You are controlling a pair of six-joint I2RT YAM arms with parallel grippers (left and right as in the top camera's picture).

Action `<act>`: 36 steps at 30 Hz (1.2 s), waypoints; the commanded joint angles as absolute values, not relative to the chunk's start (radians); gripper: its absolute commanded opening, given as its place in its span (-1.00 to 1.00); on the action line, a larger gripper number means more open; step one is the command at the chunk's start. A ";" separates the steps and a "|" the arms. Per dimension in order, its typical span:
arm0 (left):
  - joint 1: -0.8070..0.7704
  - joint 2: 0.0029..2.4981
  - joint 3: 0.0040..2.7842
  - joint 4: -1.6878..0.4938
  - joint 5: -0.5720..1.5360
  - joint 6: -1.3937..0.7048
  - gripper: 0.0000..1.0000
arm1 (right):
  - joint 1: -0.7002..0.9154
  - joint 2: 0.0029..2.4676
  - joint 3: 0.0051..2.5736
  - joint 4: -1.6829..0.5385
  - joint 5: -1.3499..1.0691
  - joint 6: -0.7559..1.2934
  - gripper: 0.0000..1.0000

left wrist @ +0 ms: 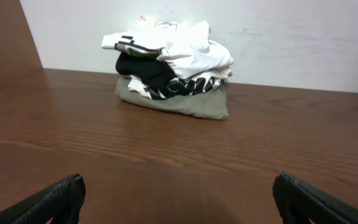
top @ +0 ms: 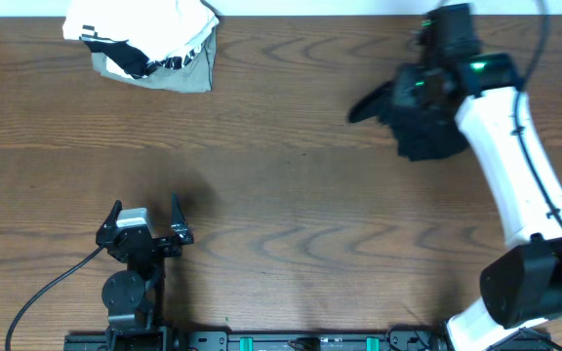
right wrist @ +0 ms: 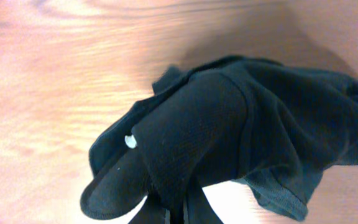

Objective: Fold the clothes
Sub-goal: 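Grasp the black garment's edge with the right gripper and lift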

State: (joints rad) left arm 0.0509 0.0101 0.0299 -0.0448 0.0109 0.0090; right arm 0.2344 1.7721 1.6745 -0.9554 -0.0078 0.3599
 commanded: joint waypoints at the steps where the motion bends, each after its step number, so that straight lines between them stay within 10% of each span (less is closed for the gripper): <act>1: 0.055 0.004 0.004 -0.071 -0.012 0.026 0.96 | 0.338 1.758 1.687 -0.929 -0.009 0.389 -0.97; 12: 0.055 0.004 0.004 -0.071 -0.012 0.026 0.96 | 0.467 1.514 1.688 -0.843 0.418 0.377 -0.97; 26: 0.055 0.004 0.004 -0.071 -0.012 0.026 0.96 | -0.026 1.435 1.687 -0.936 0.445 0.360 -0.95; 36: 0.055 0.004 0.004 -0.071 -0.012 0.026 0.96 | -0.052 1.318 1.688 -1.007 0.326 0.419 -0.97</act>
